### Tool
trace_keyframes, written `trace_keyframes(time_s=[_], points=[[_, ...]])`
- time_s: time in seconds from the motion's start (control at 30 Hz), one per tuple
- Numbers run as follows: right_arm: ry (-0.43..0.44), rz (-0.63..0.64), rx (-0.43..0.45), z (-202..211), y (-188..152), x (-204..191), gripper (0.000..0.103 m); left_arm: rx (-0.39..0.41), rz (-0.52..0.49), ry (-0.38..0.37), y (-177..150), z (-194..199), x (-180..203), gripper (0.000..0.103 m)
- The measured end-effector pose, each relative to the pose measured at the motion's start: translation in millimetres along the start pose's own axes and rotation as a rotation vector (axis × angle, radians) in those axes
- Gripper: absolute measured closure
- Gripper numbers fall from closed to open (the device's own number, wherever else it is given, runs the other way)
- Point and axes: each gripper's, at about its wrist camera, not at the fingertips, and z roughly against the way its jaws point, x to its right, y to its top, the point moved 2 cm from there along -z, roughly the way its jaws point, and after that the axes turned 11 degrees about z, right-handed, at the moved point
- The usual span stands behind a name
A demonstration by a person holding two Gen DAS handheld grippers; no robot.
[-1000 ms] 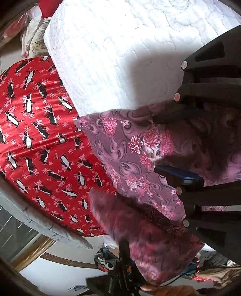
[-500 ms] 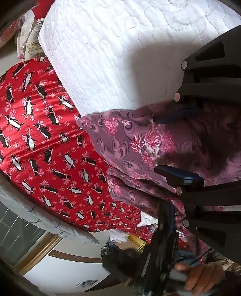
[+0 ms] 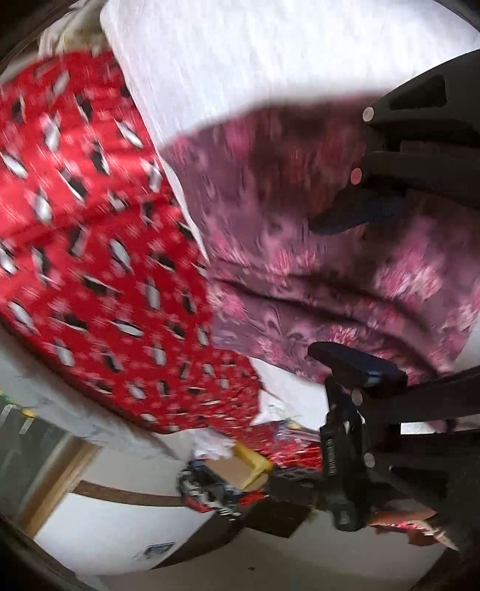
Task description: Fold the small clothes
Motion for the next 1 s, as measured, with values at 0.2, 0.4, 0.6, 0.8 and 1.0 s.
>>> trace_keyframes(time_s=[0.2, 0.4, 0.6, 0.8, 1.0], points=[[0.055, 0.037, -0.122, -62, 0, -28, 0.043, -0.072, 0.108, -0.148, 4, -3, -24, 0.061], [0.002, 0.25, -0.101, -45, 7, -59, 0.089, 0.001, 0.023, -0.112, 0, 18, -11, 0.061], [-0.056, 0.24, 0.007, 22, 24, -29, 0.089, 0.04, -0.149, -0.006, -28, 9, 29, 0.061], [-0.174, 0.067, -0.107, 21, -10, 59, 0.088, 0.03, -0.234, 0.06, -39, -5, 51, 0.051], [-0.092, -0.056, 0.015, 39, 16, 64, 0.061, 0.054, -0.221, 0.031, -8, 13, 64, 0.052]])
